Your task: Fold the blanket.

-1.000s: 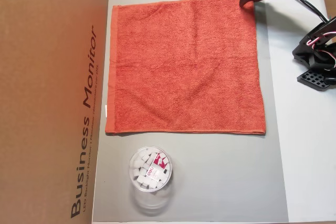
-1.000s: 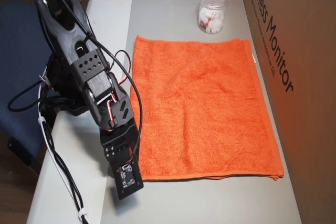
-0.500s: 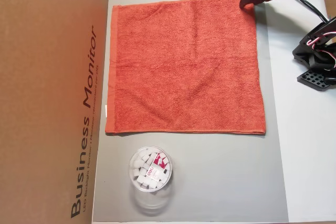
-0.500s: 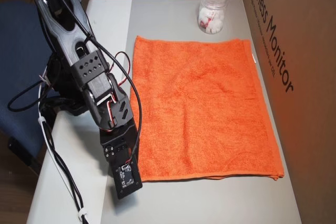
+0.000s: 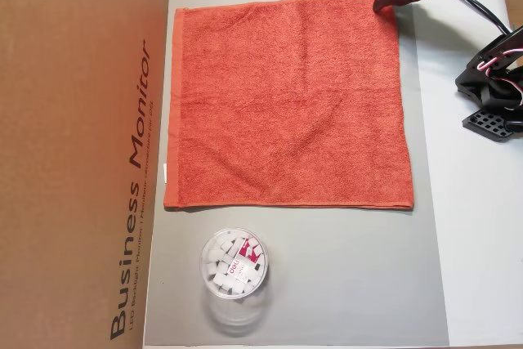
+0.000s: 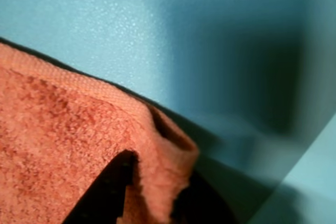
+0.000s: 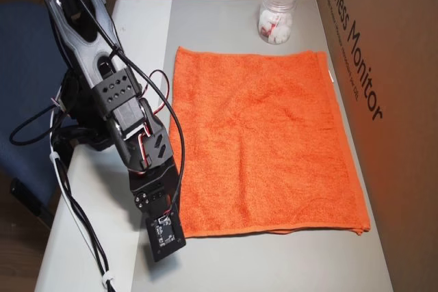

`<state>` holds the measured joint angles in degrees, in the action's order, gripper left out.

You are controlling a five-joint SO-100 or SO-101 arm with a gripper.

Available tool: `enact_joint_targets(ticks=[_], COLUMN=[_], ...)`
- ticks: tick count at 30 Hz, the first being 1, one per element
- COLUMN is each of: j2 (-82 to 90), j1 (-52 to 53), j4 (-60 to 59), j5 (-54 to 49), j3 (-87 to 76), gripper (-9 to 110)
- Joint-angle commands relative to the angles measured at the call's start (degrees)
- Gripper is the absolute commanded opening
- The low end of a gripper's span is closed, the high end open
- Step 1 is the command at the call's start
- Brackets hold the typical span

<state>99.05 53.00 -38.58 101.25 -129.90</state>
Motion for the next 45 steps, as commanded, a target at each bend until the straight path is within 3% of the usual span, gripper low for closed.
enact_joint_targets(ticks=[1,11,32,45], j2=[0.4,2.9,30.7,41.0], j1=[1.1,1.9,2.6,-3.1], j4=[0.1,-0.2,-13.4,-12.6], j5=[-2.9,-3.5,-3.6,-2.5], j3=[0.2,0.2,-7.7,-6.6], gripper=[0,0,0,0])
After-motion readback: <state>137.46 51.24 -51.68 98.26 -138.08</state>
